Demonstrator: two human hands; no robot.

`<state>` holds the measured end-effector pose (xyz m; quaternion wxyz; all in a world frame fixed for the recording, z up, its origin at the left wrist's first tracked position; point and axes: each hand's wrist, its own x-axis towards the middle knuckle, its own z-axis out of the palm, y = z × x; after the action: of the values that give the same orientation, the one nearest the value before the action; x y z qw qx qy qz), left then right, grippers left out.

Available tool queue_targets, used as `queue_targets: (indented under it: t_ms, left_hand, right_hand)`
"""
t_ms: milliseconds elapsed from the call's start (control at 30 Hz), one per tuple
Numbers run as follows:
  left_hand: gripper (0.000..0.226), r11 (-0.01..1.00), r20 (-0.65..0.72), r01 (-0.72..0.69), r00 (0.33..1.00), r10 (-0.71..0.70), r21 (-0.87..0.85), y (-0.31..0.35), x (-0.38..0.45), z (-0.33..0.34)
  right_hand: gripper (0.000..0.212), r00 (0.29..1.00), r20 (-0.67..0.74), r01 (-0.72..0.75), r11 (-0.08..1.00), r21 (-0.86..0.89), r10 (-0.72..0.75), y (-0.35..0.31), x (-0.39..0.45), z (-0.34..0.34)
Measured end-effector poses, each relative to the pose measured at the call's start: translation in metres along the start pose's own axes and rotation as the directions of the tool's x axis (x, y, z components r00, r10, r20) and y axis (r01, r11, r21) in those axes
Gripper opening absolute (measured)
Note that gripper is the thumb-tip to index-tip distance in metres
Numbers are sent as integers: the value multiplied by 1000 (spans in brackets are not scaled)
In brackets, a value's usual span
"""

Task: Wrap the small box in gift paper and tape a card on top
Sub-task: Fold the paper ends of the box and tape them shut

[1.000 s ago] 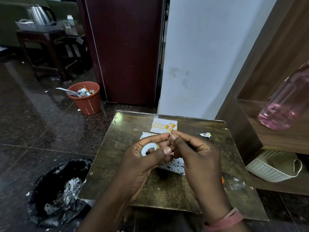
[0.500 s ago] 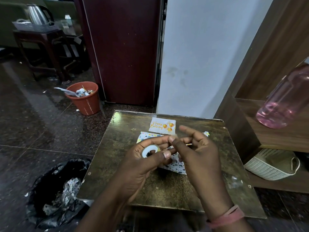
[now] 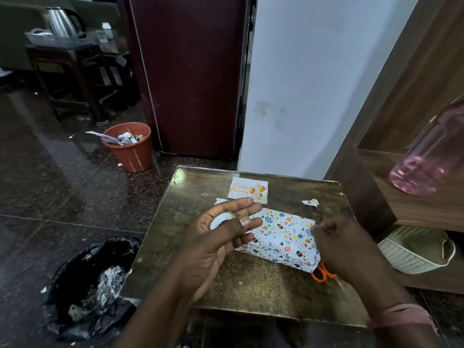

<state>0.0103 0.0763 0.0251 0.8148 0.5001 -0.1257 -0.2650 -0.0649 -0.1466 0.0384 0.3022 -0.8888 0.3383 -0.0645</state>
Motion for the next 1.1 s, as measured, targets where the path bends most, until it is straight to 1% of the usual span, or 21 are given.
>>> queue_targets:
  t_ms: [67,100,200,267,300,400,433,500,533,567,633,700,867,967,1000,1067,1100]
  left_hand:
    - [46,1000,-3,1,1000,-1,-5,0,0,-1]
    - [46,1000,-1,3,1000,-3,-6,0,0,0]
    - [45,1000,0,12,1000,-12,3,-1,-1,0]
    - [45,1000,-2,21,1000,-21,11,-2,-1,1]
    - [45,1000,0,25,1000,-25,16,-2,-1,1]
    - [45,999,1,31,1000,-31,23,-3,0,1]
    - [46,999,0,32,999,-32,24,-3,0,1]
    - [46,999,2,31,1000,-31,26,-4,0,1]
    - [46,999,4,30,1000,-30,27,-4,0,1]
    - [46,999,7,28,1000,-28,27,-4,0,0]
    - [46,999,6,24,1000,-24,22,-4,0,0]
    - [46,1000,2,20,1000,-20,8,-3,0,-1]
    - [46,1000,10,10,1000,-10,-12,-2,0,-1]
    - [48,1000,17,8,1000,-8,-19,-2,0,-1]
    - [48,1000,17,8,1000,-7,-24,-2,0,-1]
    - [50,1000,12,5,1000,-5,-27,-2,0,-1]
    - [51,1000,12,6,1000,-5,-27,-2,0,-1]
  right_hand:
    - [31,992,123,20,988,-153,-1,3,-1,5]
    - [28,990,144,37,981,-188,-10,2,-3,6]
    - [17,979,201,65,984,-167,-30,2,-2,6]
    - [13,967,250,82,985,-151,-43,7,2,7]
    - [15,956,290,94,986,-138,-51,8,2,5]
    - [37,934,354,112,979,-170,-46,13,4,4]
    - [31,942,332,124,970,-208,-49,14,4,5]
    - [6,969,247,102,950,-296,-27,16,4,9]
    - [21,978,207,86,935,-343,-14,21,7,14]
    - [29,984,178,66,923,-379,3,23,8,17]
    - [18,992,126,28,918,-396,24,24,10,17]
    - [10,990,128,-7,909,-416,66,19,10,12]
    - [8,990,103,-39,879,-474,100,15,7,8]
    - [7,996,58,-28,862,-506,66,14,1,9]
    - [8,997,38,-33,869,-493,59,15,-1,8]
    - [26,996,18,-67,894,-443,84,16,-2,6]
    - [31,995,22,-79,902,-424,97,15,-4,4]
